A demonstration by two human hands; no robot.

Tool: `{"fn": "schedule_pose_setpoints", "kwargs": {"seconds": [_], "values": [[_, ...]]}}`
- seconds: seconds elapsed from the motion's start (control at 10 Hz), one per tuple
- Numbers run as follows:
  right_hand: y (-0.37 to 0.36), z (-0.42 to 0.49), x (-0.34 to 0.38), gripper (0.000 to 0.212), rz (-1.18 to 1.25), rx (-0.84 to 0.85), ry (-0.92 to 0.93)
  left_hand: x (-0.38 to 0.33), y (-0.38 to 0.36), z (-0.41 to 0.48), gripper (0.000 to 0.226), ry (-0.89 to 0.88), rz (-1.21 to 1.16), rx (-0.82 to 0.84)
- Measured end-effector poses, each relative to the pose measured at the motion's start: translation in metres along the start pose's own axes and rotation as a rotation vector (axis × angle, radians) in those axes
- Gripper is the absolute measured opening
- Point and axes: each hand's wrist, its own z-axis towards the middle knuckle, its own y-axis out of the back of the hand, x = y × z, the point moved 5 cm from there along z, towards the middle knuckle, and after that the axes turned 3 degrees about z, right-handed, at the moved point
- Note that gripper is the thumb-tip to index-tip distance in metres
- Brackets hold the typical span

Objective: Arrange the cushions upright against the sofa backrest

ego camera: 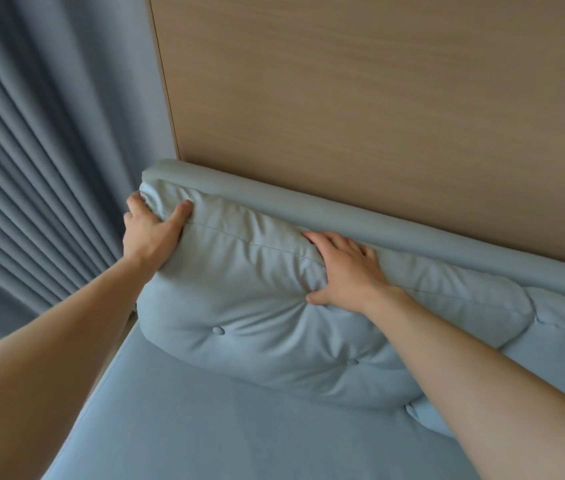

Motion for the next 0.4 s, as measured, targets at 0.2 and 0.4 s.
{"fn": "schedule_pose_setpoints", "kwargs": {"seconds": [0.2,0.4], "values": [[-0.009,-0.005,0.017,0.132,-0.131,-0.032,-0.042,0.018,0.013,0.008,0.103,0.027,0.061,0.047],[0.024,-0.062,0.019,0.13,-0.116,-0.073,-0.172,-0.047,0.052,-0.011,0.104,-0.168,0.465,-0.142]]}}
